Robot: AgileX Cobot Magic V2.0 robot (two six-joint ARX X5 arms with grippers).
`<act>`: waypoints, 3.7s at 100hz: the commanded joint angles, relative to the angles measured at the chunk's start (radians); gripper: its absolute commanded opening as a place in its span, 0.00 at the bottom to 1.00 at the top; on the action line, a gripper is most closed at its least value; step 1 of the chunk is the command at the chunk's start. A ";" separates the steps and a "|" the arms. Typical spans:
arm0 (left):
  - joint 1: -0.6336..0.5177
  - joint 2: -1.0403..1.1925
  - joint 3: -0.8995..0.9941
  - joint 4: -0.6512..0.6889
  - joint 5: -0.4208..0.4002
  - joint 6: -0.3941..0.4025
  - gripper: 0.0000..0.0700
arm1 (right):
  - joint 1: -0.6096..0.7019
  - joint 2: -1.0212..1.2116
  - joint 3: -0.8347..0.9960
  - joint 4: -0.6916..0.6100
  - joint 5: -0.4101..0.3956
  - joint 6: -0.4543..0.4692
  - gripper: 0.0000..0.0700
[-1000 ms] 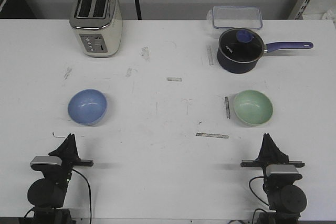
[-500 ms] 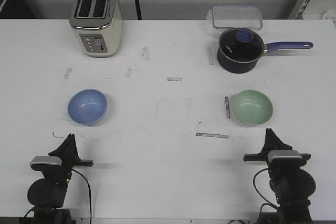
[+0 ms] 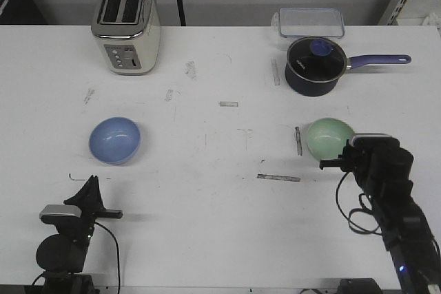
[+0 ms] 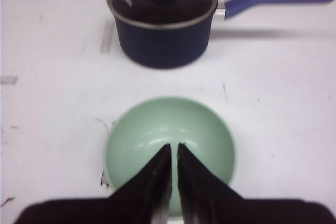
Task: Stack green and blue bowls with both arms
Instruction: 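Reach the right gripper forward and grasp the rim of the pale green bowl, then slide the green bowl with the right gripper toward the table center, then release the green bowl and retract the right gripper to rest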
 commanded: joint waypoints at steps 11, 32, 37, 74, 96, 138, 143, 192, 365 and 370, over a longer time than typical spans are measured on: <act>0.000 -0.001 -0.022 0.016 0.000 0.009 0.00 | -0.021 0.217 0.225 -0.169 0.000 0.022 0.01; 0.000 -0.001 -0.022 0.016 0.000 0.009 0.00 | -0.100 0.425 0.445 -0.356 -0.003 0.034 0.01; 0.000 -0.001 -0.022 0.016 0.000 0.009 0.00 | -0.126 0.458 0.476 -0.372 -0.010 0.041 0.02; 0.000 -0.001 -0.022 0.016 0.000 0.009 0.00 | -0.269 0.618 0.504 -0.387 -0.194 0.043 0.62; 0.000 -0.001 -0.022 0.016 0.000 0.009 0.00 | -0.275 0.691 0.503 -0.391 -0.195 0.043 0.62; 0.000 -0.001 -0.022 0.016 0.000 0.009 0.00 | -0.255 0.794 0.487 -0.367 -0.209 0.043 0.23; 0.000 -0.001 -0.022 0.016 0.000 0.009 0.00 | -0.255 0.795 0.486 -0.364 -0.209 0.043 0.13; 0.000 -0.001 -0.022 0.016 0.000 0.009 0.00 | -0.217 0.693 0.488 -0.335 -0.290 0.105 0.01; 0.000 -0.001 -0.022 0.016 0.000 0.009 0.00 | 0.558 0.802 0.486 -0.166 -0.017 0.606 0.29; 0.000 -0.001 -0.022 0.016 0.000 0.009 0.00 | 0.556 0.790 0.487 -0.161 -0.017 0.595 0.37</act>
